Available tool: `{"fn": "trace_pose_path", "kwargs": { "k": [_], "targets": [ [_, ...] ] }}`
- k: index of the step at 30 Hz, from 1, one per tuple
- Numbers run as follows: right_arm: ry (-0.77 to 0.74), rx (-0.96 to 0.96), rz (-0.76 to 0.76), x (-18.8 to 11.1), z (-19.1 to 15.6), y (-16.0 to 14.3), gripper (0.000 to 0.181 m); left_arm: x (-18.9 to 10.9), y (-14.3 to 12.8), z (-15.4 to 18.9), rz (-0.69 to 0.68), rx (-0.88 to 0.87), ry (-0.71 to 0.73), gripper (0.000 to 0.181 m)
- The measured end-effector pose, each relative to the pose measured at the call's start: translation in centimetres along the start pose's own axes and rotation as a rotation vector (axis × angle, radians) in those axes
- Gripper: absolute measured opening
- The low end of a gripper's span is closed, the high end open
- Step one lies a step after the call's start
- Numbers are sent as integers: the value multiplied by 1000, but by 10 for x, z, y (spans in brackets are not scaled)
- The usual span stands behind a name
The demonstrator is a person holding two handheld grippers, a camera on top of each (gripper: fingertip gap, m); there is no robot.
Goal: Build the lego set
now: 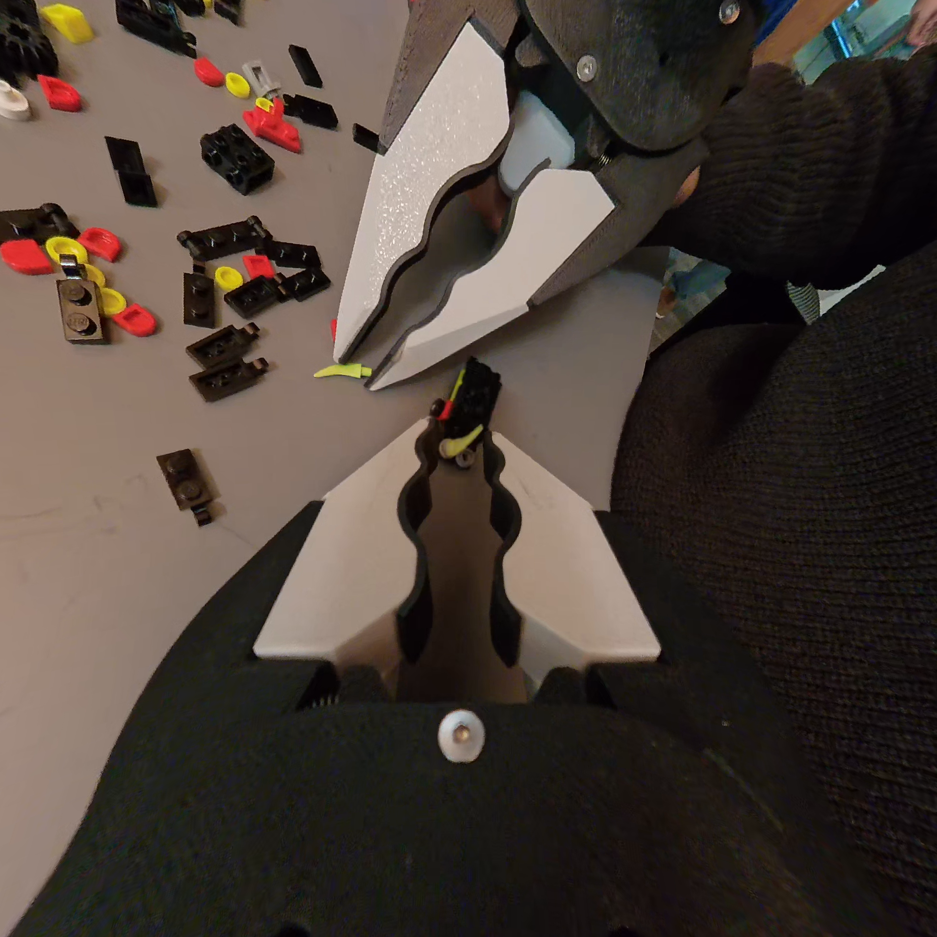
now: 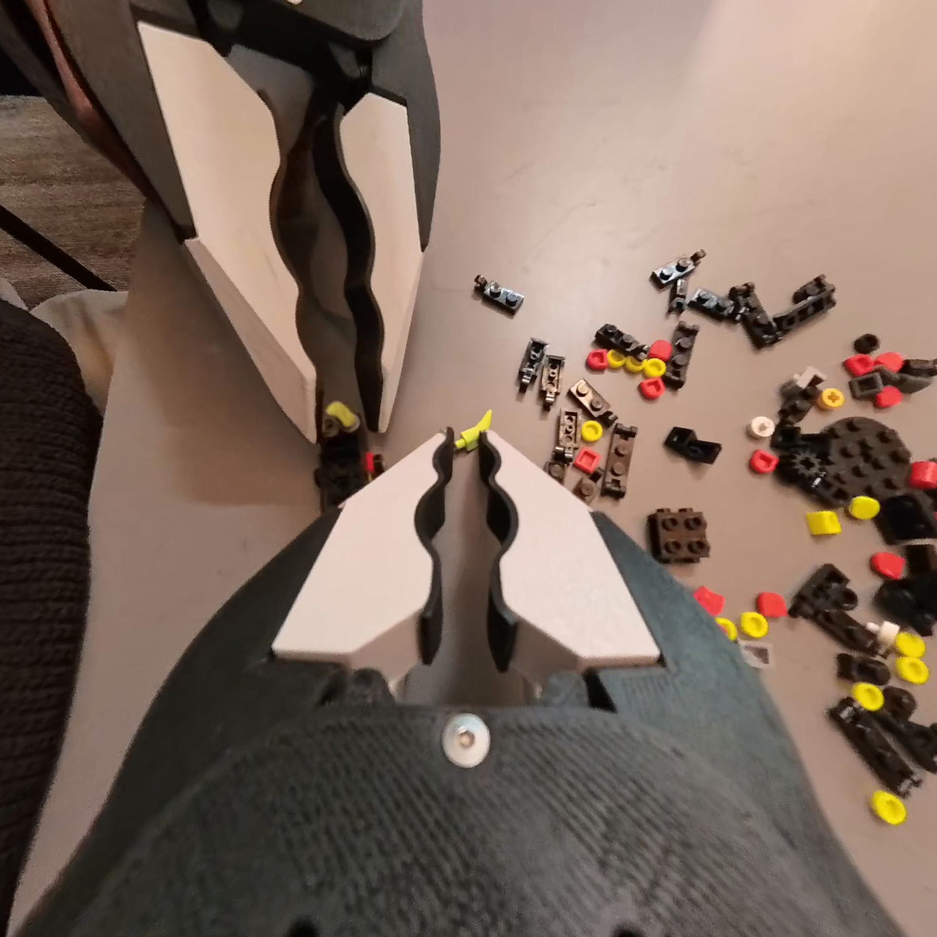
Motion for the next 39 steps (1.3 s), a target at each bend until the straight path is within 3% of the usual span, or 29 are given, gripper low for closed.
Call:
{"fn": "trace_pose_path", "kwargs": {
  "k": [5, 11, 15, 20, 30, 39],
  "targets": [
    [22, 39, 42, -6, 2, 3, 5, -5, 3, 1, 27, 6, 5, 18],
    [110, 106, 196, -27, 2, 16, 4, -23, 21, -7, 185, 2, 67, 17],
    [166, 70, 320, -39, -9, 31, 4, -26, 26, -7, 258, -83, -5, 17],
    [171, 56, 326, -37, -16, 32, 3, -31, 32, -3, 314, -50, -17, 0],
    [295, 181, 344, -38, -16, 28, 3, -40, 40, 4, 407, -89, -132, 0],
    [376, 242, 417, -46, -15, 34, 3, -42, 40, 3, 424, -106, -138, 3]
  ]
}}
Point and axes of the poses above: each gripper's, where its closed fingertips meet, x out along the fingers, y out of its top, z = x × y across the jaws, the point moved 5 cm from there along -x, back along the fingers, and after that the axes turned 5 degrees about x, right-handed, at the moved point
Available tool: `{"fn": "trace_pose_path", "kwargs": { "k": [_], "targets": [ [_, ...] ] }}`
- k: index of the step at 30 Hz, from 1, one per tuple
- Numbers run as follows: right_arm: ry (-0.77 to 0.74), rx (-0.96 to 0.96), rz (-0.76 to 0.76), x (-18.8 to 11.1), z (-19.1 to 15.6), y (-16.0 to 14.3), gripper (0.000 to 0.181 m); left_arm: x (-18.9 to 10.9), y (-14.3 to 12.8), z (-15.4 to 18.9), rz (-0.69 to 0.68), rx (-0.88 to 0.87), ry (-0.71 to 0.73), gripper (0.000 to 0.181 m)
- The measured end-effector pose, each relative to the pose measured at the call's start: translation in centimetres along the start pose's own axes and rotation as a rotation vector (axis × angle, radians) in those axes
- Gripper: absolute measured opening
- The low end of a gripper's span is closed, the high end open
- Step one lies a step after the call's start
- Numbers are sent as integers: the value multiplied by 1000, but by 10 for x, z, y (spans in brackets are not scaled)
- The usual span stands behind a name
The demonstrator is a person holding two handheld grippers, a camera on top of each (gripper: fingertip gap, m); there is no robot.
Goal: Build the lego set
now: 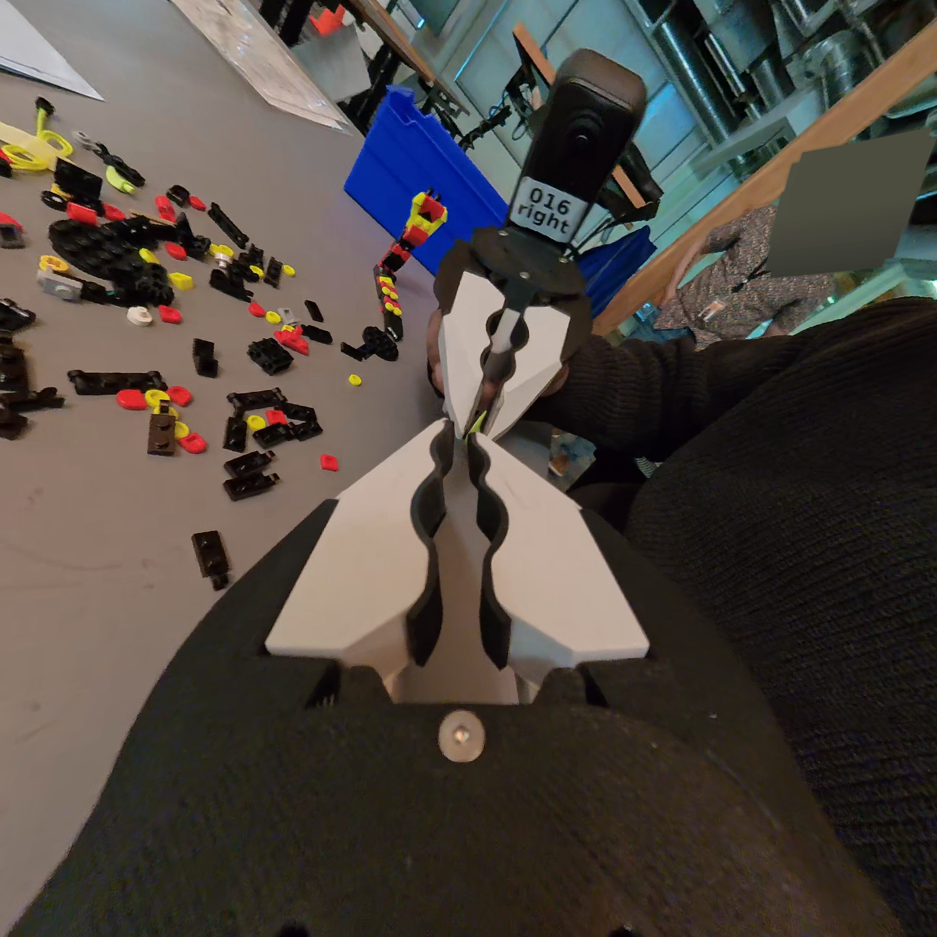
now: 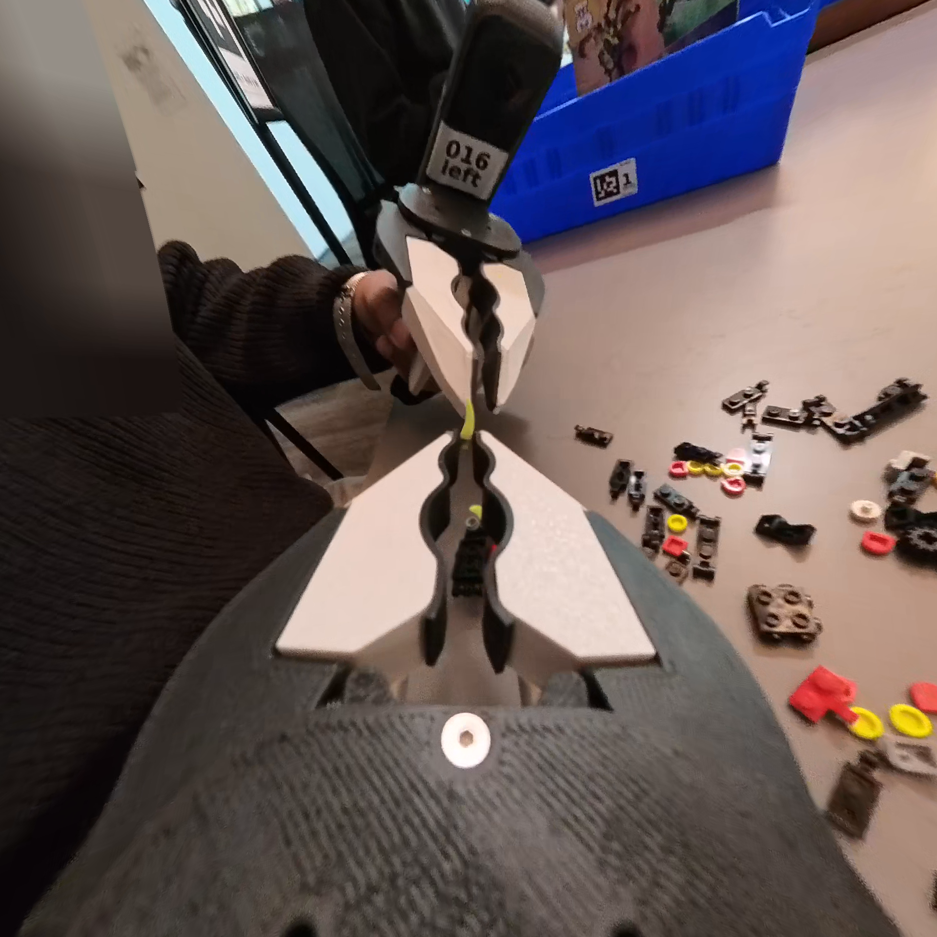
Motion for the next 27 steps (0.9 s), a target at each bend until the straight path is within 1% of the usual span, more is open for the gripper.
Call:
{"fn": "trace_pose_path", "kwargs": {
  "k": [5, 12, 14, 17, 22, 27],
  "targets": [
    [92, 88, 48, -1, -2, 2, 3, 4, 1, 8, 16, -16, -61, 1],
    [150, 121, 32, 3, -6, -2, 3, 6, -1, 13, -5, -34, -123, 0],
    [135, 114, 39, 3, -4, -2, 3, 5, 0, 14, -1, -35, -123, 0],
    [65, 73, 41, -2, 3, 0, 15, 6, -3, 8, -26, -31, -78, 0],
    [-42, -105, -6, -6, 0, 1, 11, 10, -11, 2, -97, -3, 1, 0],
    [-79, -181, -77, 0, -3, -5, 8, 11, -13, 0, -114, -1, 26, 0]
  ]
}}
Point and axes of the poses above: each gripper's, where its closed fingertips meet, x out along the fingers, y out of its top, z = x × y across the jaws, the point moved 5 cm from there along -x, back along the fingers, and after that the axes turned 5 degrees about x, right-handed, at the moved point
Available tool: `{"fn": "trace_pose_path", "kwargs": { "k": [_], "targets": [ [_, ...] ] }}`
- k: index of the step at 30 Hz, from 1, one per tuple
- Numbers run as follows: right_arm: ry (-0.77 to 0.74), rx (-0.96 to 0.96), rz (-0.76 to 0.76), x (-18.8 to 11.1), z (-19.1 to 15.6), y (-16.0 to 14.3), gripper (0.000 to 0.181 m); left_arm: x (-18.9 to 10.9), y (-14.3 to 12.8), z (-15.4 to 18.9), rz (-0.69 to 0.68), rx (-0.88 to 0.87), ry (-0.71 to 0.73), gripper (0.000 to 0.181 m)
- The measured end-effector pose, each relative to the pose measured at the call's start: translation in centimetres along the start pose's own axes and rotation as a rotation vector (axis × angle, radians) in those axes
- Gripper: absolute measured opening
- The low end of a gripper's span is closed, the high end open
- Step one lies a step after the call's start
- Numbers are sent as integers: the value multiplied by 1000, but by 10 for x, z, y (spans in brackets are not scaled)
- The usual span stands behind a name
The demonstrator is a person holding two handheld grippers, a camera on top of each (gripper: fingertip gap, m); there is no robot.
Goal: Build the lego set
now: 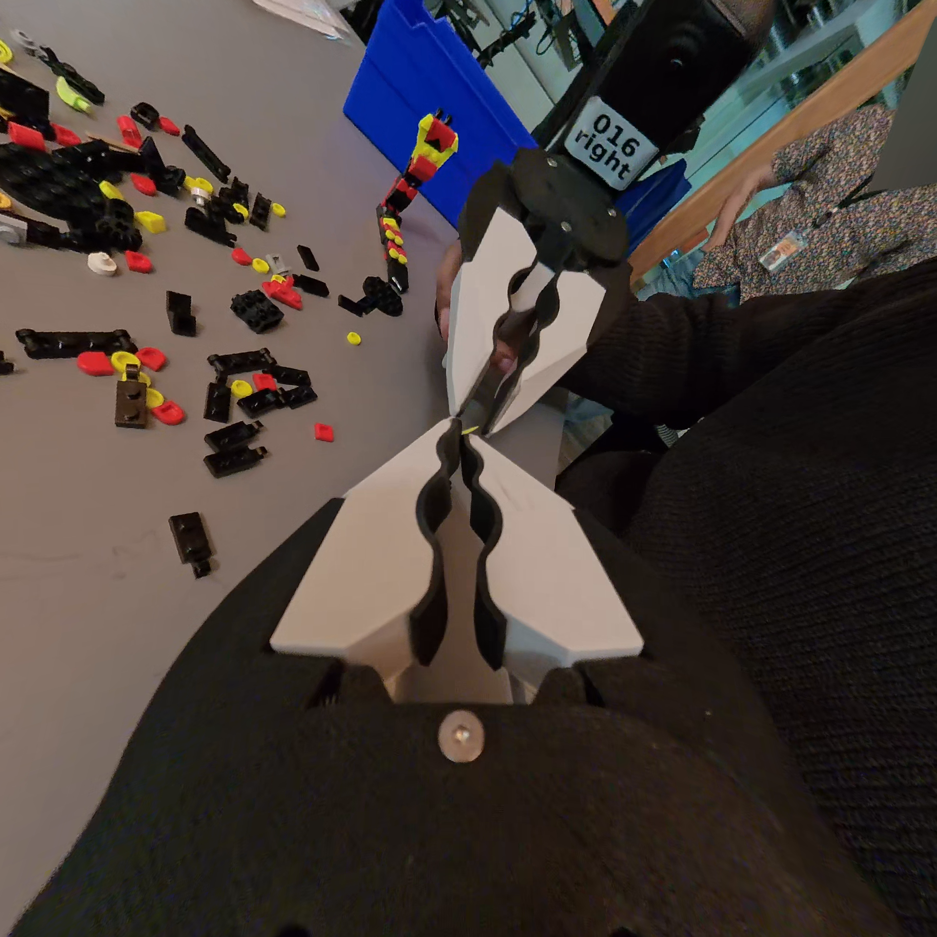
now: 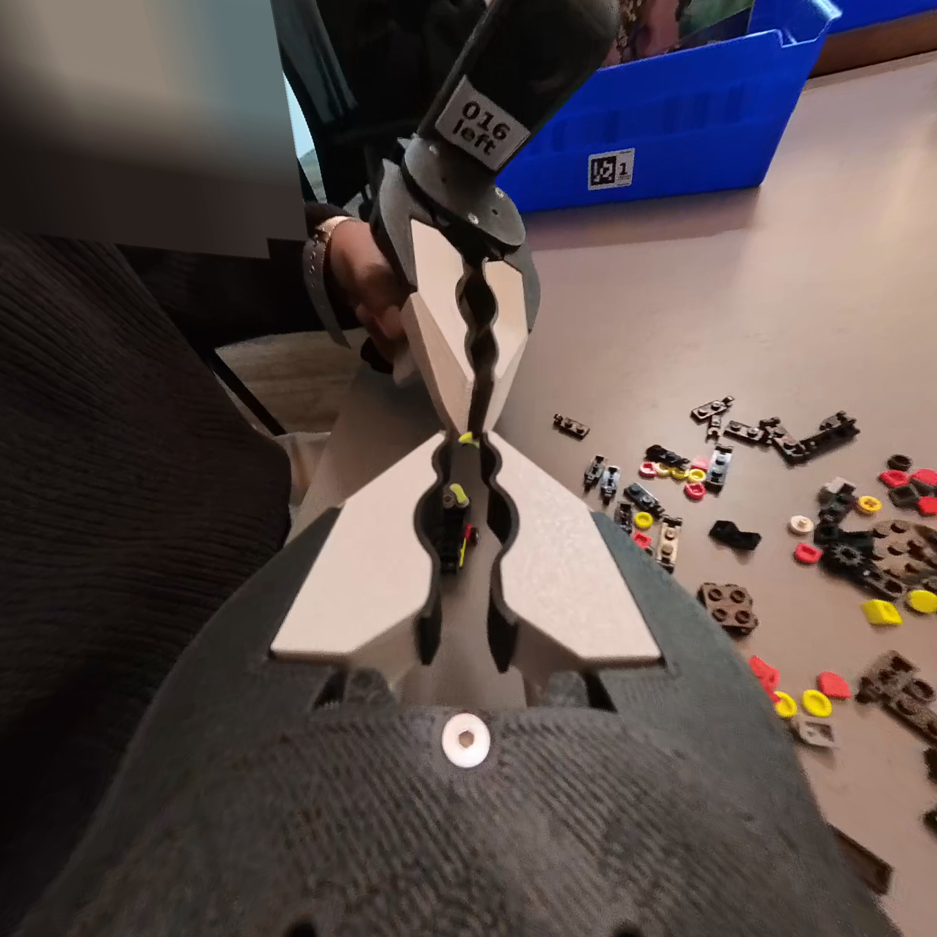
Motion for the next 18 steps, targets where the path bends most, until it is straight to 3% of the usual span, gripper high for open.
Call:
{"fn": "trace_pose_path", "kwargs": {
  "k": [11, 14, 18],
  "targets": [
    [-94, -157, -69, 4, -5, -1, 0, 1, -3, -2, -14, -21, 7, 0],
    [-91, -141, -58, 2, -4, 1, 0, 1, -1, 0, -1, -18, -3, 0],
    [-47, -54, -4, -2, -3, 5, 0, 2, -2, 1, -13, 6, 3, 14]
  ]
}}
Point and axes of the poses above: each gripper's, where its closed fingertips meet, x out along the fingers, y out of its top, z = x × y across the jaws, the point moved 5 cm from there along -x, back along the fingers, and after that the axes turned 5 degrees about x, right-handed, at the moved point
